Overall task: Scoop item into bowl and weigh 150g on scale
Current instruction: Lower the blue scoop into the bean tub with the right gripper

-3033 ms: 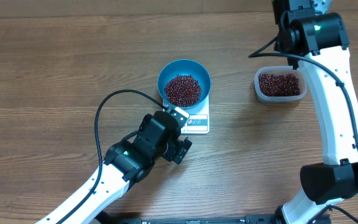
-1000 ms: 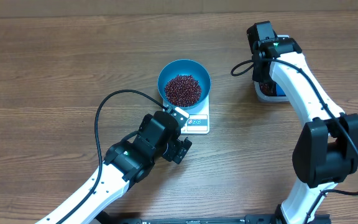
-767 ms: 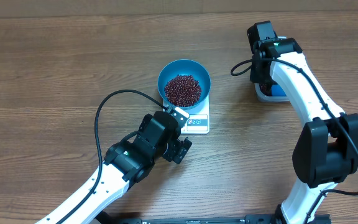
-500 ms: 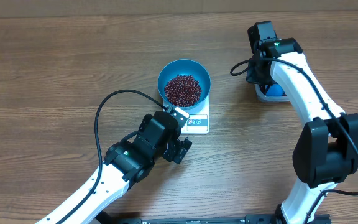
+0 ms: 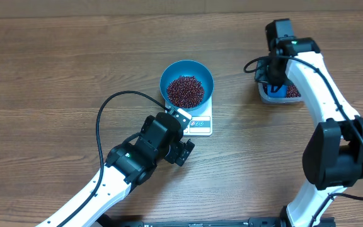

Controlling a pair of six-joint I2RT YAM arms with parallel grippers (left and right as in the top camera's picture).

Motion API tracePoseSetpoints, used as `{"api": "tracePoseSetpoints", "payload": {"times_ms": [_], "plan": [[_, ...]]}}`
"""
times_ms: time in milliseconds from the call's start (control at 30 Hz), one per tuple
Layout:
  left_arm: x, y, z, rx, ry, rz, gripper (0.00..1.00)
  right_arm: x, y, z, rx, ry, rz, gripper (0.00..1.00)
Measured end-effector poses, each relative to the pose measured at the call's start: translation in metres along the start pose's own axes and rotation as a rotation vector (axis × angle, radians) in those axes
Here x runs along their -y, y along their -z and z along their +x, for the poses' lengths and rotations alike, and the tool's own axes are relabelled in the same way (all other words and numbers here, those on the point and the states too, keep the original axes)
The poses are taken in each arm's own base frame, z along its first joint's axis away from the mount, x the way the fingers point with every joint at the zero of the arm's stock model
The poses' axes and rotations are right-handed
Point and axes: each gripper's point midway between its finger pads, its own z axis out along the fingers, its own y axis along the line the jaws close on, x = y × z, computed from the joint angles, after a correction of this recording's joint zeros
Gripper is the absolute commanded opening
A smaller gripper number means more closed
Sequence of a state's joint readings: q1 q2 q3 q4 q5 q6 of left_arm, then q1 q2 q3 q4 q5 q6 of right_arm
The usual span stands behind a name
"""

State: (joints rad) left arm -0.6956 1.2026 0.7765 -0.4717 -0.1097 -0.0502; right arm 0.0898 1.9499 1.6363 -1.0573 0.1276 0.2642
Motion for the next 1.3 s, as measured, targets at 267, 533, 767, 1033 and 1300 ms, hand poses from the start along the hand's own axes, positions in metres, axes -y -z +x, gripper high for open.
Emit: {"api": "tracePoseSetpoints", "payload": {"times_ms": [267, 533, 767, 1033, 1300], "plan": [[0.0, 0.0, 0.0, 0.0, 0.0, 0.0, 1.0, 0.015, 0.002, -0.006, -0.031, -0.061, -0.127, 0.04], [0.0, 0.0, 0.0, 0.0, 0.0, 0.0, 0.99, 0.022, 0.005, -0.006, -0.064, -0.099, -0.221, 0.04], [0.0, 0.0, 0.0, 0.0, 0.0, 0.0, 0.99, 0.021, 0.005, -0.005, -0.071, -0.102, -0.234, 0.04], [0.0, 0.0, 0.0, 0.0, 0.0, 0.0, 1.0, 0.021, 0.005, -0.001, -0.087, -0.101, -0.237, 0.04], [0.0, 0.0, 0.0, 0.0, 0.0, 0.0, 1.0, 0.026, 0.006, -0.003, -0.092, -0.123, -0.267, 0.04]]}}
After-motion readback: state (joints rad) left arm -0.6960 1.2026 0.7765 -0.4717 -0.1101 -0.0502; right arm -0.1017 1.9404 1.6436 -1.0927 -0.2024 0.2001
